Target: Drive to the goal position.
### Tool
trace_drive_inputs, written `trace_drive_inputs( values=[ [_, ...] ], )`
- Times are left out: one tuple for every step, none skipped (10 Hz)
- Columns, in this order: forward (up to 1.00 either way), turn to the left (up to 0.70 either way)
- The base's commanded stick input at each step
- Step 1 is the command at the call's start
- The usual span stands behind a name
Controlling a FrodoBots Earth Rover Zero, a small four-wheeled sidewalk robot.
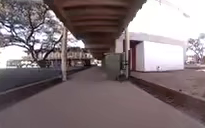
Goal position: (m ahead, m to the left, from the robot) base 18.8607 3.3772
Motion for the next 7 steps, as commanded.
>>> trace_drive_inputs(
  values=[
    [1.0, 0.41],
    [1.0, 0.41],
    [1.0, 0.15],
    [1.0, 0.04],
    [1.0, 0.01],
    [1.0, 0.01],
    [1.0, 0.01]
  ],
)
